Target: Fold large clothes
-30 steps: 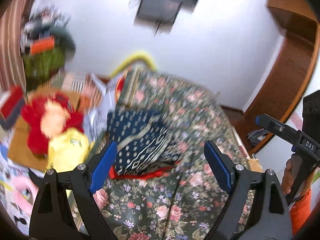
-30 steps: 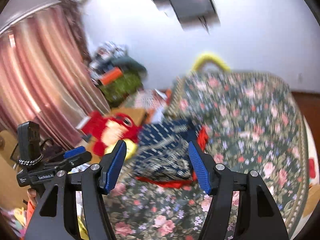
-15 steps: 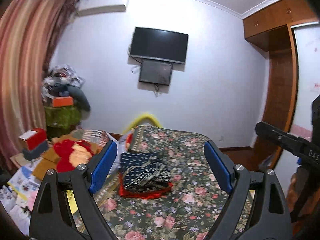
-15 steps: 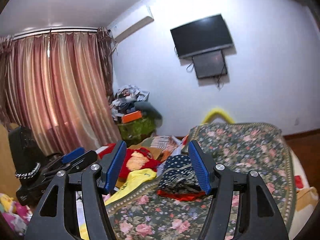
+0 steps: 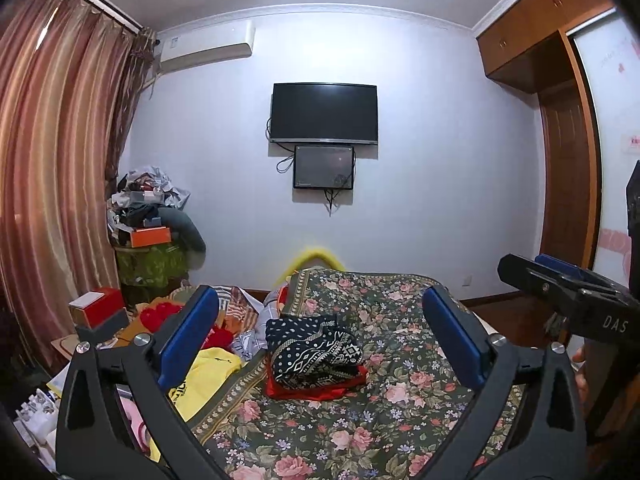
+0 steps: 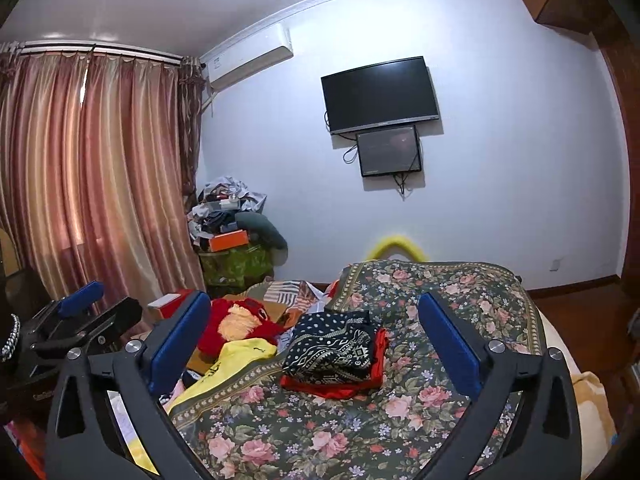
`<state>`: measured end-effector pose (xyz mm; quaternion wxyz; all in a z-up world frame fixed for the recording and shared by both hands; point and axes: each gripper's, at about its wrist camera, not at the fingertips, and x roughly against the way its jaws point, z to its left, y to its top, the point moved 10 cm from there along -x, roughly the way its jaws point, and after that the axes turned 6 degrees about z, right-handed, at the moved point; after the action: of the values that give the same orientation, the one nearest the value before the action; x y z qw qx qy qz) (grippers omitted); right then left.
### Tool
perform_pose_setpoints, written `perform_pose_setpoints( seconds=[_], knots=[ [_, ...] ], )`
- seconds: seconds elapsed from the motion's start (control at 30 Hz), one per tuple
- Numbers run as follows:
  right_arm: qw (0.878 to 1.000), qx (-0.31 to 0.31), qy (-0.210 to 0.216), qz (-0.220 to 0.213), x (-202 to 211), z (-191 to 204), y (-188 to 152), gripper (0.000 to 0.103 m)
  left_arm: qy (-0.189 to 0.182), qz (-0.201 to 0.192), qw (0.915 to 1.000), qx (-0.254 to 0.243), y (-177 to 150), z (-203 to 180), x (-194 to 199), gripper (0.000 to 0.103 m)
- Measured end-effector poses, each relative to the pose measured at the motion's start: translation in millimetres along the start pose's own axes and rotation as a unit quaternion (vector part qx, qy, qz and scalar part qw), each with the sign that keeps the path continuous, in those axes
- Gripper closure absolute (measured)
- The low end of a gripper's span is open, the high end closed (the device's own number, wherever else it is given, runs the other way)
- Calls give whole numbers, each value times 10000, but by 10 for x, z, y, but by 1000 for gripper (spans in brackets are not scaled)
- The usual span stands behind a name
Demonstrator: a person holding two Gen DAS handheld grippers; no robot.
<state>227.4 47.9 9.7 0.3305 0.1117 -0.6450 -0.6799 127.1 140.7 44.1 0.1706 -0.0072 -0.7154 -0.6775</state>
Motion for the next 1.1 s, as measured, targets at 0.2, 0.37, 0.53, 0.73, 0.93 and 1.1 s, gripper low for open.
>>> perform_pose_setpoints(
  seconds=[0.2, 0.37, 0.53, 0.73, 0.93, 1.1],
  knots=[
    [10000, -16, -61, 48, 39, -12, -59, 0, 41, 99, 9999, 75, -49, 13, -43, 1],
    [9999, -26, -80, 75, 74, -28, -81, 0, 38, 210, 9996, 163, -92, 47, -89, 1],
    [9999, -21, -110, 106, 78, -39, -85, 0, 56, 238, 9996, 145, -120, 46, -114, 1],
    [9998, -32, -116, 163, 66, -24, -108, 0, 63, 299, 9994, 148, -141, 53, -154, 1],
    [9997, -15, -131, 194, 79, -14, -105, 0, 26, 329, 9993, 190, -153, 70, -181, 1],
    [9996, 22, -162, 227, 86, -2, -106, 0, 22, 340, 9991, 260, -148, 88, -193, 1]
  ],
)
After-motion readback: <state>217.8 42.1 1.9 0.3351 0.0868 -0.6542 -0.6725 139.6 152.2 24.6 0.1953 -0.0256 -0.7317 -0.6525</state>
